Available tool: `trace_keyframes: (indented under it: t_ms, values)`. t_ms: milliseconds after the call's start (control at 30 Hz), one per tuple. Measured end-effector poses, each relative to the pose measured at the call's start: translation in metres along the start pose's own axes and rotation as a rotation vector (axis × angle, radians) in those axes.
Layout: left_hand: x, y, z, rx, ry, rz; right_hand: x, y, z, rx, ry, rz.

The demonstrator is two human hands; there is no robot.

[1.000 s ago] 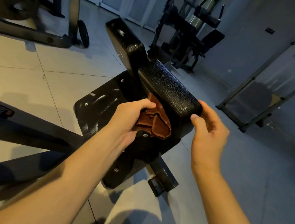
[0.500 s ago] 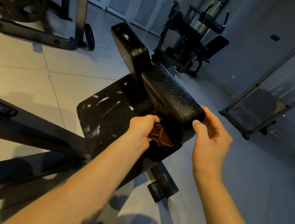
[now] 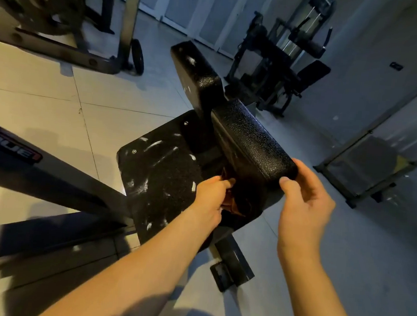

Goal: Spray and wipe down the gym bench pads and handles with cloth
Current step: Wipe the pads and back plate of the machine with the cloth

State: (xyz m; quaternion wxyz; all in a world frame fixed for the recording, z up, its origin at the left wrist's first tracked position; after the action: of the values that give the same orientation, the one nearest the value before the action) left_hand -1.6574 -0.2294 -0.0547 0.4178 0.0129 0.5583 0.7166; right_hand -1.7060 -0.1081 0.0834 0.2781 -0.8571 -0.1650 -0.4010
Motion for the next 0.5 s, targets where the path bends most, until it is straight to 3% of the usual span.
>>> trace_keyframes:
  t_ms: [167,300,367,500]
  values:
    - [-0.045,0.004,0.013,-0.127,0.107,0.060,0.002,0.002,0.000,0.006,-0.021,0.020]
    - [-0.089,-0.001,0.044,-0.004,0.164,0.065,-0.003,0.005,-0.002,-0.046,-0.033,0.051]
    - [-0.087,-0.008,0.045,0.035,0.122,0.109,-0.003,0.008,-0.003,-0.049,-0.044,0.062]
    - [-0.054,-0.010,0.018,-0.079,0.080,0.127,-0.001,0.009,-0.003,-0.032,-0.086,0.109]
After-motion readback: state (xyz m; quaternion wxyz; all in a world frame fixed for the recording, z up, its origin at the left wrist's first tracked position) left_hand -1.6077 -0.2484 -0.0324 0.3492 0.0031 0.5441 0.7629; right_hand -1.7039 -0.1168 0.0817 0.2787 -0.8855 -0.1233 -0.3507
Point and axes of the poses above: each hand's wrist, its own z-axis away from the middle knuckle, its own y-axis out of the palm, x = y × z, the point moved 4 cm from there along -z, towards the middle knuckle, and after that the axes turned 14 degrees about z, right-handed, at the moved point
